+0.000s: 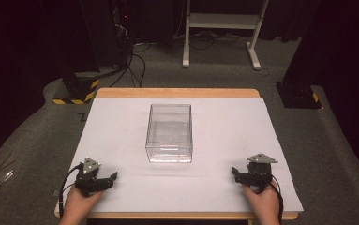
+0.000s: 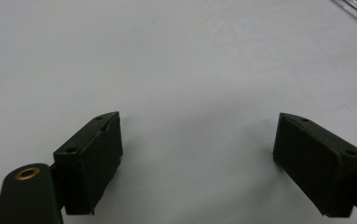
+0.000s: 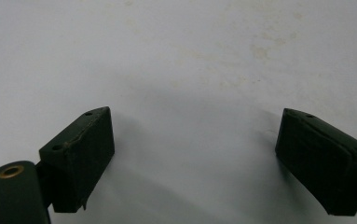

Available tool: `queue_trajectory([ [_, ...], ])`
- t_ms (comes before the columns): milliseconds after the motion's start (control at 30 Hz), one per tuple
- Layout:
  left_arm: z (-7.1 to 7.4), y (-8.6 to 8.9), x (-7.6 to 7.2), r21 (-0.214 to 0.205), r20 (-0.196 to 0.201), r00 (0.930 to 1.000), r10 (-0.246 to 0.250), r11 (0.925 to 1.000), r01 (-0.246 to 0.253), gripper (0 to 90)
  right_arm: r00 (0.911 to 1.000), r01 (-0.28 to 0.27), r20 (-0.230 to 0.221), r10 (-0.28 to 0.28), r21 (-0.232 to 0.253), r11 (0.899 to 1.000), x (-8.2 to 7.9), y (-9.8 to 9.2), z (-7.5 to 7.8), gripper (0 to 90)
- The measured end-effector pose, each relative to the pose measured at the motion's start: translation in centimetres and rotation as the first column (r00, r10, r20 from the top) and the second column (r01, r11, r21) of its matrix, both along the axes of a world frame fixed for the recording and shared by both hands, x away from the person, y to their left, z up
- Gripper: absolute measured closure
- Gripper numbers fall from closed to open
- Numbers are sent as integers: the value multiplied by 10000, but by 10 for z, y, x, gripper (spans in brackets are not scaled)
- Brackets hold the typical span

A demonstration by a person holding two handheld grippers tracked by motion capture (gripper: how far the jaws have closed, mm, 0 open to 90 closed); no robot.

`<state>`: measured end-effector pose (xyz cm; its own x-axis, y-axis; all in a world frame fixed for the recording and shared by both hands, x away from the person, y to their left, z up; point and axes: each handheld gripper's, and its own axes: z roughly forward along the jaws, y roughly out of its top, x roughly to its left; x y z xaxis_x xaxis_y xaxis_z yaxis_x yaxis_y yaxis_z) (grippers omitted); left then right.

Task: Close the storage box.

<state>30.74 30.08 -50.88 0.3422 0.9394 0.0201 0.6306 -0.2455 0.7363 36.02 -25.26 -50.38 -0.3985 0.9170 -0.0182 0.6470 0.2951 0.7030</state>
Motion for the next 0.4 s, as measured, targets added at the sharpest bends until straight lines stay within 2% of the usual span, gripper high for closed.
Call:
queue_trajectory([
  [400, 0, 1, 0, -88, -33, 10000, -37, 10000, 37, 156, 10000, -8, 96, 8, -80, 10000, 0, 1, 0, 120],
])
